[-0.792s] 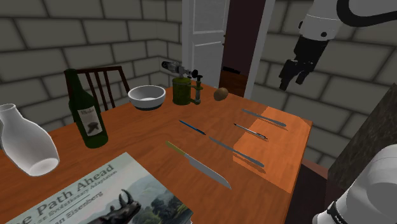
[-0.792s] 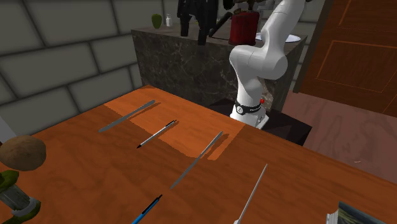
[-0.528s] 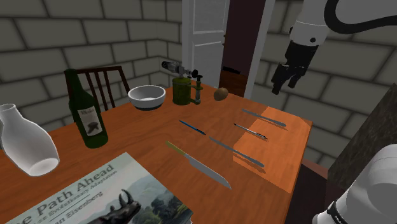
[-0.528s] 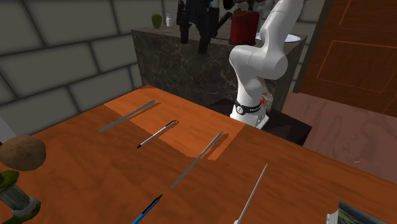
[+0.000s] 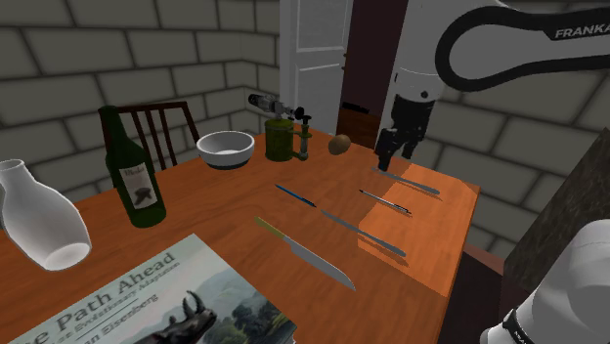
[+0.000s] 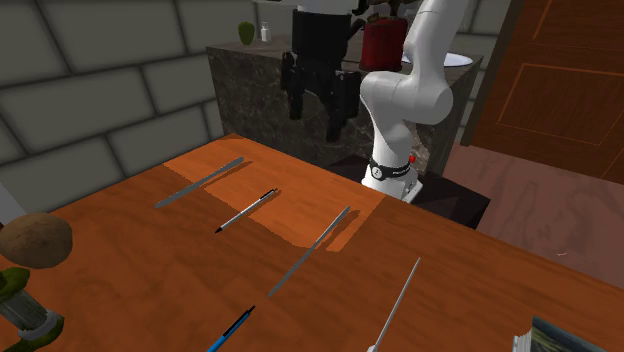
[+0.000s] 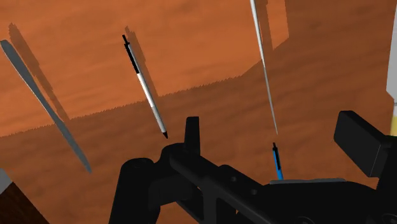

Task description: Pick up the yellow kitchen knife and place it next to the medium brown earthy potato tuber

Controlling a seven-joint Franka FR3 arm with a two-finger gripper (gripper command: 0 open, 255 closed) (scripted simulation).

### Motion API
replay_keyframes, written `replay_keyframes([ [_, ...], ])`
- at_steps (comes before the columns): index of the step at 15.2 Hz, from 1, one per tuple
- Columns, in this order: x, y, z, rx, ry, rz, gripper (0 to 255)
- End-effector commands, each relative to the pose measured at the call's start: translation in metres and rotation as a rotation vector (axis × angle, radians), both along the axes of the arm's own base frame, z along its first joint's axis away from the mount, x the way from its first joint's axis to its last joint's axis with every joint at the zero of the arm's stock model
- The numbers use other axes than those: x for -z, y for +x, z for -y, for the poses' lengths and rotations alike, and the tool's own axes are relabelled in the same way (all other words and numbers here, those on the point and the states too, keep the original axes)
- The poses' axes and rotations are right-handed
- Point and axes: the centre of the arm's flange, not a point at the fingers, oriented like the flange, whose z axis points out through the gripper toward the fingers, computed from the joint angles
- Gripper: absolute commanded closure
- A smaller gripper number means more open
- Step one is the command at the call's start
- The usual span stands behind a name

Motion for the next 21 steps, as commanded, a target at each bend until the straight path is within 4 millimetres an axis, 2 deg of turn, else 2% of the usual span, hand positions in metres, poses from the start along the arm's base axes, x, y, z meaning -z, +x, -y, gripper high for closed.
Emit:
replay_keyframes([
  [1,0.014,0.012,-0.017,-0.022,0.006,-0.014,0],
  [11,0.092,0.057,-0.113,-0.130,0.034,-0.084,0],
  [21,0.169,0.086,-0.216,-0.238,0.062,-0.155,0],
])
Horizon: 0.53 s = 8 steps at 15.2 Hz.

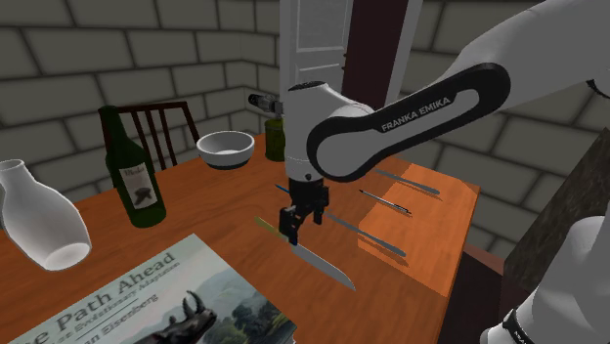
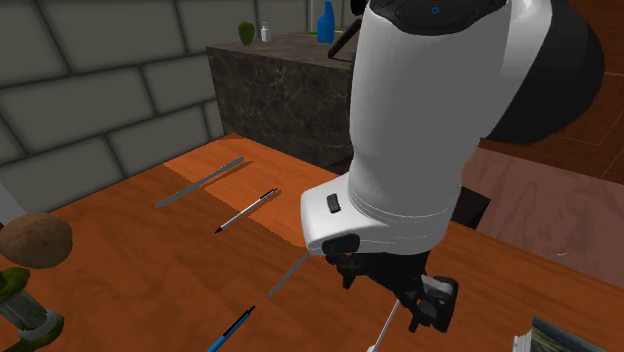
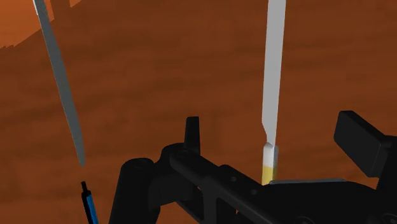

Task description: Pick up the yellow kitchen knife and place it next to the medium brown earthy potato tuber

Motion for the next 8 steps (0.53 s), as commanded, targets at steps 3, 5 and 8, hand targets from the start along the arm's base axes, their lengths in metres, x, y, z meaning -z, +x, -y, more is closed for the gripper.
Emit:
replay_keyframes([
  [3,0.024,0.003,-0.016,-0.015,0.005,-0.010,0],
  [5,0.034,0.002,-0.016,-0.015,0.005,-0.010,0],
  [8,0.053,0.000,-0.016,-0.015,0.005,-0.010,0],
])
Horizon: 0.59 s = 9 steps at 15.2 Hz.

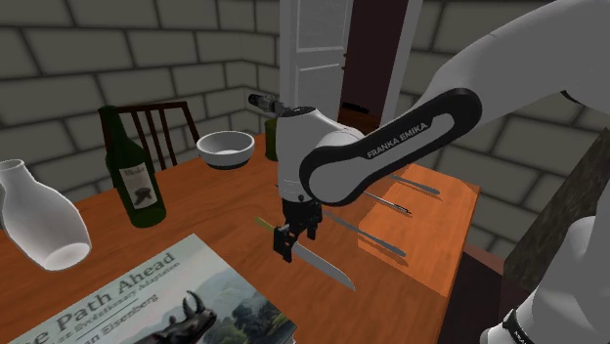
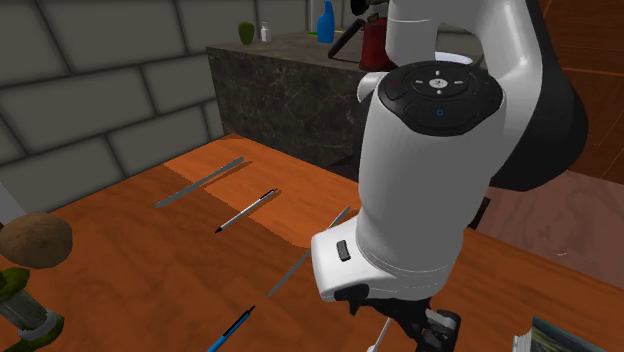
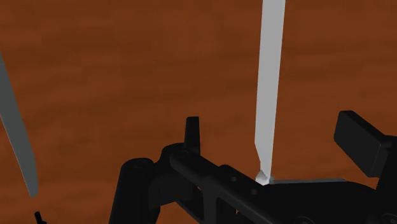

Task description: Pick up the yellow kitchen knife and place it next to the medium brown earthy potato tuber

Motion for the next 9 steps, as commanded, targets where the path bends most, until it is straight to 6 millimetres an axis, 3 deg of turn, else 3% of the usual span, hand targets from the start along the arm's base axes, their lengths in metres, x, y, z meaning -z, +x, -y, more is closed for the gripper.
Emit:
replay_keyframes([
  [1,0.0083,-0.0002,0.0000,0.000,0.000,0.000,0],
  [8,0.0083,-0.0002,0.0000,0.000,0.000,0.000,0],
  [9,0.0083,-0.0002,0.0000,0.000,0.000,0.000,255],
])
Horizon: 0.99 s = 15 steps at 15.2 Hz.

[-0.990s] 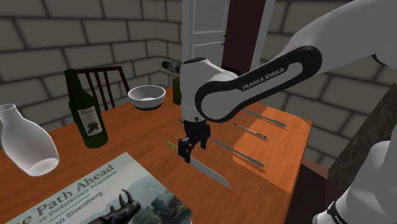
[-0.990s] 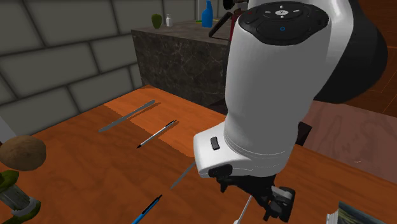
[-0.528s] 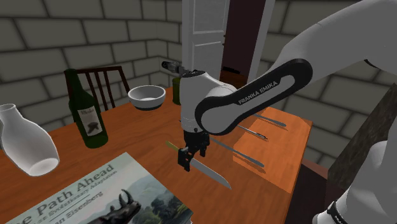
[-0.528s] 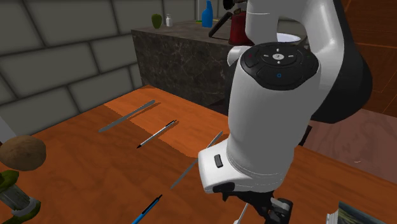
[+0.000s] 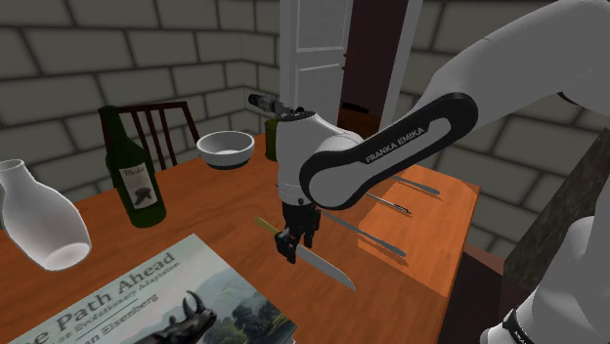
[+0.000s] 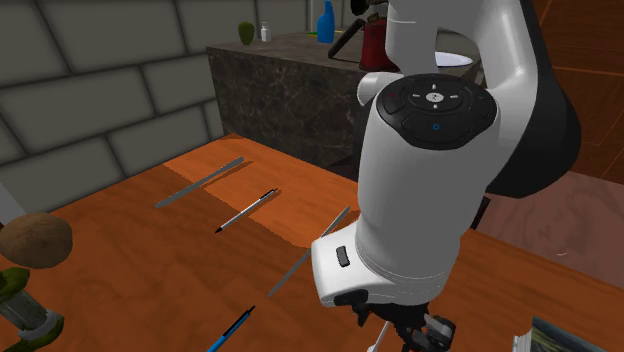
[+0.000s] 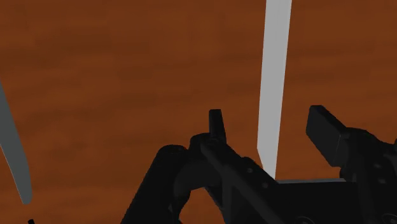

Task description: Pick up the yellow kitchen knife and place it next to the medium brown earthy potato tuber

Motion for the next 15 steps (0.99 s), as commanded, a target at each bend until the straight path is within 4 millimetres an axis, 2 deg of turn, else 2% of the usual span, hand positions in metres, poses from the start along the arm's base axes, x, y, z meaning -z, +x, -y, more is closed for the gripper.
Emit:
replay_keyframes([
  [1,0.000,0.000,0.000,0.000,0.000,0.000,255],
  [9,0.000,0.000,0.000,0.000,0.000,0.000,255],
  [15,-0.032,0.000,0.000,0.000,0.000,0.000,255],
])
